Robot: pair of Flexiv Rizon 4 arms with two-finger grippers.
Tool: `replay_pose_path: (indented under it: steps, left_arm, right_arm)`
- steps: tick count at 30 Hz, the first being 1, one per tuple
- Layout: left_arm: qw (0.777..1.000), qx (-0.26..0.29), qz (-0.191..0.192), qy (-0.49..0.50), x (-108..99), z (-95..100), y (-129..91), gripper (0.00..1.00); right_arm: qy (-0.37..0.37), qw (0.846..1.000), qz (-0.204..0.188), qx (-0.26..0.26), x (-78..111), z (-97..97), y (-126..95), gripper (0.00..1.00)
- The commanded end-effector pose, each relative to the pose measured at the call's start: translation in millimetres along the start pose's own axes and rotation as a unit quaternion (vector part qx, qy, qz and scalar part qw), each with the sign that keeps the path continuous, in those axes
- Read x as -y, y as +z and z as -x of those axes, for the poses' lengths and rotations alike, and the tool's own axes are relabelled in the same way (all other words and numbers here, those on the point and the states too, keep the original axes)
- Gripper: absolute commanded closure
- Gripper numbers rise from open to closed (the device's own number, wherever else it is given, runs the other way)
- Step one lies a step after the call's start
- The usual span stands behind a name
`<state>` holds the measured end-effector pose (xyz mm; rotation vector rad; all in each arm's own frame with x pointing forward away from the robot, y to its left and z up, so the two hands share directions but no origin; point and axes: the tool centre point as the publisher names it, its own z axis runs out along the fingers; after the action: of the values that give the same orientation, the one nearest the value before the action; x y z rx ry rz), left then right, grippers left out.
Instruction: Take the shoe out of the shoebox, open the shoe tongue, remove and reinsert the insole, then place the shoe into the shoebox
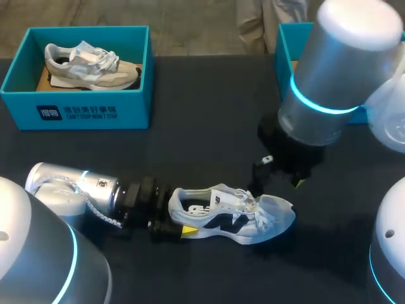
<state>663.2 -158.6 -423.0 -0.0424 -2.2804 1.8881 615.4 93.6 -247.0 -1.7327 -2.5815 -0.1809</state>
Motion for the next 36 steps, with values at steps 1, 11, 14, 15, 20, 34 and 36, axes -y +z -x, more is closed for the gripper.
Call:
replay_pose_path:
  steps: [1, 11, 14, 15, 20, 34, 36]
  left_arm:
    - [1.0, 0.0, 0.001, -0.001, -2.4, -1.0, 1.3, 1.0]
    - [1.0, 0.0, 0.001, -0.001, -2.4, -1.0, 1.3, 1.0]
    - [1.0, 0.0, 0.001, -0.001, -2.4, -1.0, 1.3, 1.0]
    - [1.0, 0.0, 0.001, -0.001, -2.4, -1.0, 1.3, 1.0]
    - [1.0, 0.0, 0.001, -0.001, -2.4, -1.0, 1.3, 1.0]
    - [1.0, 0.0, 0.001, -0.001, -2.4, -1.0, 1.3, 1.0]
    - [1.0, 0.0, 0.001, -0.001, -2.4, -1.0, 1.3, 1.0]
  right_arm:
    - [0.06, 0.991, -0.028, 0.113, -23.2, -48.5, 12.4, 0.0]
    - [0.097, 0.978, -0.038, 0.18, -37.5, -84.4, 28.2, 0.0]
    - [0.107, 0.973, -0.041, 0.2, -41.1, -91.5, 32.4, 0.0]
    - [0.107, 0.973, -0.041, 0.2, -41.1, -91.5, 32.4, 0.0]
    - [0.107, 0.973, -0.041, 0.2, -41.1, -91.5, 32.4, 0.0]
    - [0.174, 0.951, -0.02, 0.255, -42.8, -97.2, 45.2, 0.0]
    - [0.181, 0.948, -0.022, 0.259, -42.6, -94.1, 46.1, 0.0]
